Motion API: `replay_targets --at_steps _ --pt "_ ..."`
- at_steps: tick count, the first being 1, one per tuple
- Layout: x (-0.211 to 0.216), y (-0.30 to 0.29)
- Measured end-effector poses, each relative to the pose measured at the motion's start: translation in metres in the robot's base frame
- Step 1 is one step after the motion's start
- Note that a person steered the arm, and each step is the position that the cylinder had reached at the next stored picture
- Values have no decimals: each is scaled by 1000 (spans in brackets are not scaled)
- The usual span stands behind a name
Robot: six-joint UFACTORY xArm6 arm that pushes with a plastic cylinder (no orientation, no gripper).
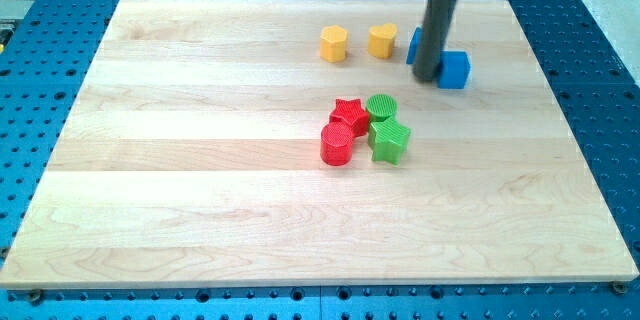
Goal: Slightly move the cube upwards
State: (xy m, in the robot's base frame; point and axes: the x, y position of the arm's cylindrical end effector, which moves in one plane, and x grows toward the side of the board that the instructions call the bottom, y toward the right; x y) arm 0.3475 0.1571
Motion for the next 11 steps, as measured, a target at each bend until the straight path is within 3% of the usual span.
replay_targets --at_steps 1,3,4,5,6,9,11 --pt "0 2" --pt "78 -25" --pt "106 -7" --pt "82 57" --pt "73 64" --pt "65 20" --pt "0 21"
